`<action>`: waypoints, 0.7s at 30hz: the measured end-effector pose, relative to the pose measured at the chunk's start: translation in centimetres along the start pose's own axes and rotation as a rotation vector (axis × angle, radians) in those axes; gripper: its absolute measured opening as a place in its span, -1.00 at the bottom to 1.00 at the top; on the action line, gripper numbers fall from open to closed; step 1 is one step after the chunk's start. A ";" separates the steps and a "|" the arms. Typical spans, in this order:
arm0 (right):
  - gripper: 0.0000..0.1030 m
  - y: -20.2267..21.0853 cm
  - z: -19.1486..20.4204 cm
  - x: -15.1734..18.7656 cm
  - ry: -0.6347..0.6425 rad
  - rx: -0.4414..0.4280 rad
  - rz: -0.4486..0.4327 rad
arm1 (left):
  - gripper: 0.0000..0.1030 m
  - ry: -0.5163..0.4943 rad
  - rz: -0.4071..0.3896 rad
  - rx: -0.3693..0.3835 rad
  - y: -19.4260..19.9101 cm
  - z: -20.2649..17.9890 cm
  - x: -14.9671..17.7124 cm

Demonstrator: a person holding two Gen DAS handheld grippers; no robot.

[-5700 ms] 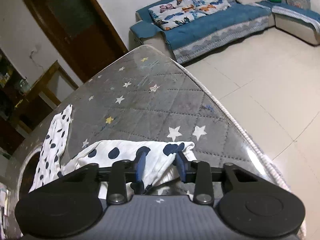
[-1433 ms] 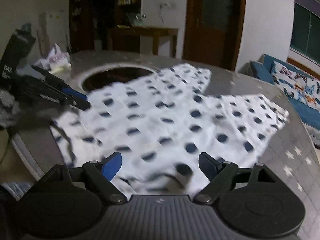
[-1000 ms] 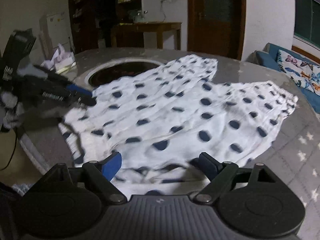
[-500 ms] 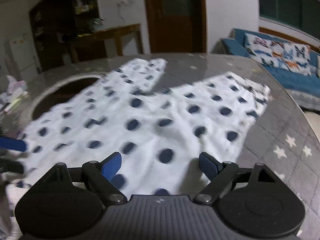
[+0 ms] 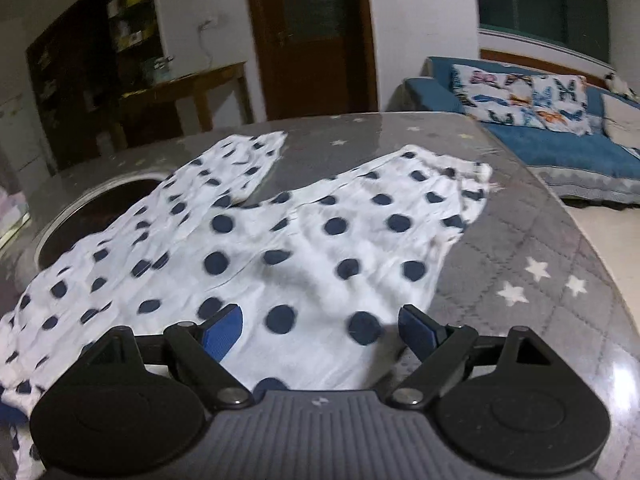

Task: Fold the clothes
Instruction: 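Grasp the pant leg cuff with the left gripper while the right gripper pinches the waistband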

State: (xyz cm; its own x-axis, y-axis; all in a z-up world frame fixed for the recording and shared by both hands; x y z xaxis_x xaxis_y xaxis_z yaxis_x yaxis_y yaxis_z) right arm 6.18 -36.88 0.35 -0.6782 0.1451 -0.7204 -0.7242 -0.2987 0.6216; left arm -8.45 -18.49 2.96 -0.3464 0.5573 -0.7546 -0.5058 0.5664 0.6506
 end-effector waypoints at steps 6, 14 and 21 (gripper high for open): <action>0.69 0.6 -1.3 -0.4 -0.041 0.047 -0.014 | 0.00 -0.048 0.026 -0.012 -1.5 -1.1 -0.1; 0.61 0.0 -3.5 -1.7 -0.123 0.082 -0.011 | -0.32 -0.077 0.083 -0.033 -3.7 -1.2 0.6; 0.38 -1.4 -5.4 -3.3 -0.205 0.114 -0.018 | -0.69 -0.036 0.072 -0.017 -3.4 -0.3 0.5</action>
State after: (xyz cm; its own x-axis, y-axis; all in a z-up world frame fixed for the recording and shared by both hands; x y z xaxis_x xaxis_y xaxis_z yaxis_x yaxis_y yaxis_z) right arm 10.10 -42.07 0.24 -0.6676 0.3417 -0.6615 -0.7381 -0.1879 0.6479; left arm -7.14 -20.38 0.33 -0.3538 0.6177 -0.7023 -0.4944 0.5139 0.7011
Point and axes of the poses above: each gripper's, at about its wrist camera, not at the fingertips, and y roughly against the way its jaws point, z to its left, x to its underside, the point moved 2 cm from there along -y, roughly the way its jaws point, and after that the axes turned 14 degrees about -y, right-handed, at the moved point
